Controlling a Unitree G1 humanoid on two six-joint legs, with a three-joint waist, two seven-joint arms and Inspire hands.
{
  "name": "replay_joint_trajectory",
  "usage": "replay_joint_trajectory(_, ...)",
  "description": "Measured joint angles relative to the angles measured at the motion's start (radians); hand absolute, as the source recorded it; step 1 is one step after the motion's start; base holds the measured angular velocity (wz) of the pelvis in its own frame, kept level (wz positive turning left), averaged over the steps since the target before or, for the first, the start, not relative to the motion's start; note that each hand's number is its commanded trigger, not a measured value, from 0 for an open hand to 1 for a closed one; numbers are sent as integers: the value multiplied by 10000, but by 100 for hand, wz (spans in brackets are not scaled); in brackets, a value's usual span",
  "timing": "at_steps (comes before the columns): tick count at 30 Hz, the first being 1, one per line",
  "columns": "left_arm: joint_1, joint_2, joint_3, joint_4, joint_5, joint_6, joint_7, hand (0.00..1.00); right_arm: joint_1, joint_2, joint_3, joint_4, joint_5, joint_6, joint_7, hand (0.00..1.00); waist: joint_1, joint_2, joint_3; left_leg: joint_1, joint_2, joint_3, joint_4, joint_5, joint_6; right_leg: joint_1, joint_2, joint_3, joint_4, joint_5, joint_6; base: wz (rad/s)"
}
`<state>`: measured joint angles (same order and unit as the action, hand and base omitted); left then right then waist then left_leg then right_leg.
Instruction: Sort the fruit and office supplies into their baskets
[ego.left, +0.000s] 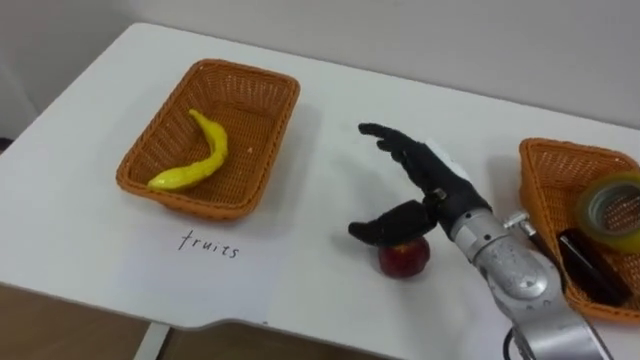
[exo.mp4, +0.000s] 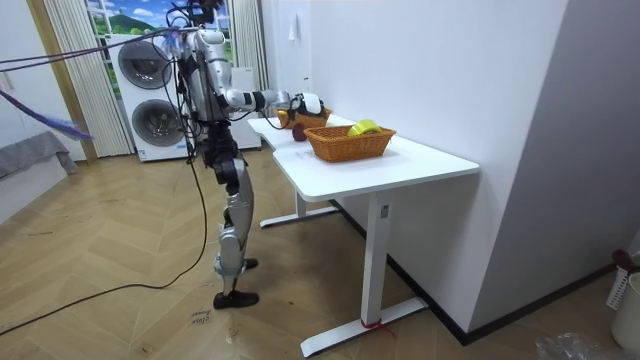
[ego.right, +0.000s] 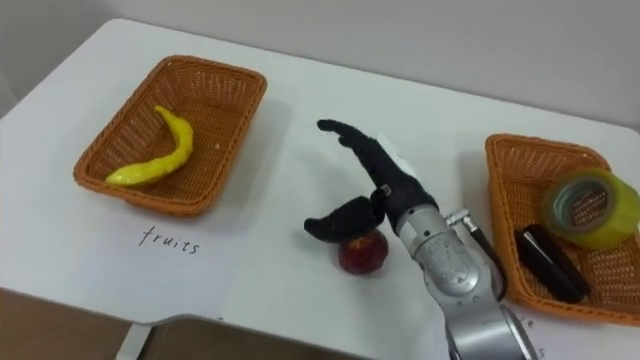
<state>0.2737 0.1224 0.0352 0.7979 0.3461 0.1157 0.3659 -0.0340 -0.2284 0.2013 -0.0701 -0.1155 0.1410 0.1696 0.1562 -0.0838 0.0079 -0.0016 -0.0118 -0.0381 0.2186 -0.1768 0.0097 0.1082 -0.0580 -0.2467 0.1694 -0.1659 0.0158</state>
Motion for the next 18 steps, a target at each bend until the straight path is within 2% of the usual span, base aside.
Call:
replay_joint_trajectory(2,-2,-7,-10,36,-306,-52,127,0,169,170,-95,-186,327,-1,-50,0,-28,44,12,137,11,106,-95,0,0,90,-16,-7,-6,-18,29,-14)
replay_joint_trajectory(6,110,-23,-47,202,-423,-154,190,0,215,548,-301,-279,1005,-23,-195,0,-172,140,-20,241,22,291,-143,1,7,100,-40,14,1,-19,32,-13)
replay_joint_trajectory(9,84,-26,-47,564,-433,-303,198,0,247,580,-299,-559,1096,-22,-181,0,-245,209,-44,268,14,377,-144,-14,32,97,-59,77,4,-18,33,-11)
replay_joint_trajectory(13,70,-83,-15,877,-729,-306,179,0,359,528,-301,-772,1138,-84,-150,0,-365,247,-95,348,-7,376,-142,-30,59,180,-69,82,3,-9,50,-1)
replay_joint_trajectory(18,-53,-115,10,1041,-802,-336,105,0,648,534,-332,-772,1150,-94,-150,0,-524,245,-94,501,-17,351,-148,-37,69,363,-76,48,0,-15,66,1)
